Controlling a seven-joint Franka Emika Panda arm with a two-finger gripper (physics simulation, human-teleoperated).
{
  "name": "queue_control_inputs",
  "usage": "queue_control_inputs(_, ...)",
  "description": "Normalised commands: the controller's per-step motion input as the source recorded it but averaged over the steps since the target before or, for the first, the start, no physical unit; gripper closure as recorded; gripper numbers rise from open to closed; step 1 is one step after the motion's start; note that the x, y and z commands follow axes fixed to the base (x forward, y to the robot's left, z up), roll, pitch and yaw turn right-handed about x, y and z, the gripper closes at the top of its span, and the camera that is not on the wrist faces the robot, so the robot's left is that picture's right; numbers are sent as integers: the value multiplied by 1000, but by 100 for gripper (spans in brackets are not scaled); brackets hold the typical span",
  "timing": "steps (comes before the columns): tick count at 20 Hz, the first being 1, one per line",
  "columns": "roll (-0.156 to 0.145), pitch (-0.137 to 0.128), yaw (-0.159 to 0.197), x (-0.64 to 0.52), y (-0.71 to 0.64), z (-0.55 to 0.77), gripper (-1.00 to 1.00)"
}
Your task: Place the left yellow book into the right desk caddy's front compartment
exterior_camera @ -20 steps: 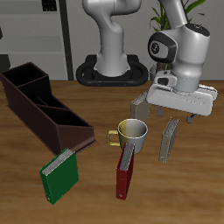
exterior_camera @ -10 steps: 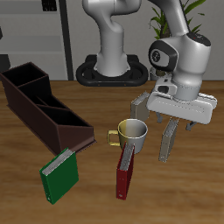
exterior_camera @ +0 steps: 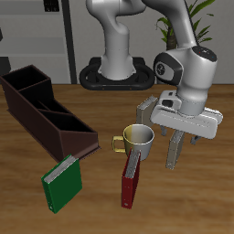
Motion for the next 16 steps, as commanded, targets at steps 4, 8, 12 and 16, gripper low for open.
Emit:
queue_control_inputs(4,-3,48,-14,24,-27,-259,-100)
queue_control_inputs(8,-5,40,-10,35,-25,-259,-100)
queue_control_inputs(12,18,45,-20,-5,-64,-225,-100)
queue_control_inputs(16,36,35,-24,-25,-37,-145,100)
